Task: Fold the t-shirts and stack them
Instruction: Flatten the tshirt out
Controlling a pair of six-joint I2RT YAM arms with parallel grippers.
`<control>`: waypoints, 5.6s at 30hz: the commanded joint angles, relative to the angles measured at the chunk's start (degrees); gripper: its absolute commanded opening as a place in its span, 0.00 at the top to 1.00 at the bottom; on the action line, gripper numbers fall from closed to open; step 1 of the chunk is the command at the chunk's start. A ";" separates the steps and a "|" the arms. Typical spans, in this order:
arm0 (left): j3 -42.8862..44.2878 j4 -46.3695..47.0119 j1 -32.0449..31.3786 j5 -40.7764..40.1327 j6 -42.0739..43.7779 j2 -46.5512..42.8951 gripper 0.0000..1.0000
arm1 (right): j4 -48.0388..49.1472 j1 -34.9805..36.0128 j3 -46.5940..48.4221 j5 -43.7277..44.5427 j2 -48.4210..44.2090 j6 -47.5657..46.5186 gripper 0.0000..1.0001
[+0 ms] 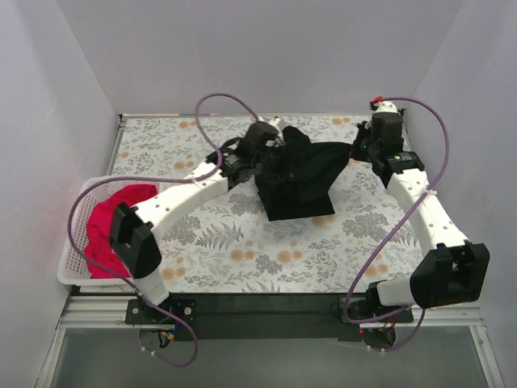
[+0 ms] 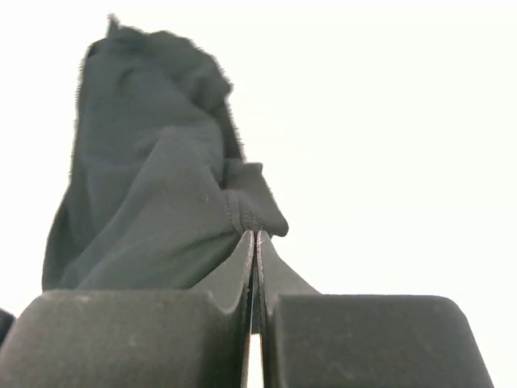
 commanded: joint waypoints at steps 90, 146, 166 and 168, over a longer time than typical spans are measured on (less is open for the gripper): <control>-20.11 10.35 16.29 -9.81 -5.83 6.01 0.64 | -3.29 1.05 -27.67 4.57 -7.79 -1.41 0.99; -40.65 1.64 24.99 -37.75 1.73 -46.43 1.00 | -18.14 4.29 -30.04 -31.44 -18.16 -6.24 0.82; -47.35 0.50 24.99 -40.83 5.25 -55.85 1.00 | -2.17 3.77 -16.78 -13.77 3.87 -1.42 0.12; -47.70 0.41 24.99 -40.92 5.25 -55.86 1.00 | 2.47 3.77 -17.04 -16.07 6.35 -1.24 0.11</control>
